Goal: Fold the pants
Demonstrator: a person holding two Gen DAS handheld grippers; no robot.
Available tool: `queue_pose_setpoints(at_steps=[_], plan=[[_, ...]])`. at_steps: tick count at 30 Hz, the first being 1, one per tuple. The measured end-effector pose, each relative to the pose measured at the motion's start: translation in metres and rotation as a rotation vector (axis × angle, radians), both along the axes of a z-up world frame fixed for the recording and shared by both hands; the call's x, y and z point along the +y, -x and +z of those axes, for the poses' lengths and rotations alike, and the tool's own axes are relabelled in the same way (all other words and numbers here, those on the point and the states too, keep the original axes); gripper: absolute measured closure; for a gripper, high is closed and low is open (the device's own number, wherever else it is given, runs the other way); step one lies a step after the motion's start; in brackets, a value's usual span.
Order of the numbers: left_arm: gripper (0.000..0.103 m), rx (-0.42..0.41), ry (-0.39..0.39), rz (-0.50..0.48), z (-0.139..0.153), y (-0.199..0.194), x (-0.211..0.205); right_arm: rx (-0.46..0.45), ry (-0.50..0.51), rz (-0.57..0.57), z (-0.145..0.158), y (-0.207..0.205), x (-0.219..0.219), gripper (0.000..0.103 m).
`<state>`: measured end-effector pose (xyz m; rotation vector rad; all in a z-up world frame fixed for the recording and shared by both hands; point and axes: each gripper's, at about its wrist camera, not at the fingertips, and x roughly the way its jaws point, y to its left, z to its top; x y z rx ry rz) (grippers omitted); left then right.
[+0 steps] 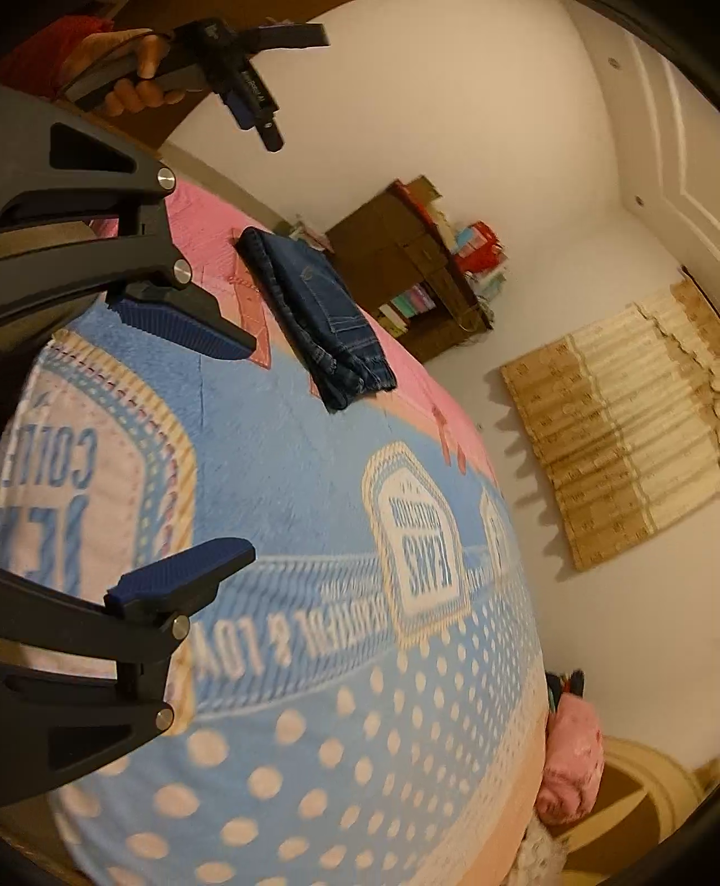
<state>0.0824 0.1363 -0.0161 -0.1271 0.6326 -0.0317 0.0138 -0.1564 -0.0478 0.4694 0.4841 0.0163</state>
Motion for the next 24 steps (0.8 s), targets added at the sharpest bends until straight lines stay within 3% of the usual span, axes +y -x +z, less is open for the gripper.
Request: queue_pose_setpoints(at_steps=[13, 24], plan=[[0.009, 0.039, -0.036, -0.082, -0.018, 0.040, -0.040, -0.014, -0.022, -0.087, 0.000, 0.046, -0.011, 0.035], [0.004, 0.076, -0.153, -0.044, -0.036, 0.042, -0.052, 0.031, 0.070, -0.031, 0.008, 0.021, 0.026, 0.033]])
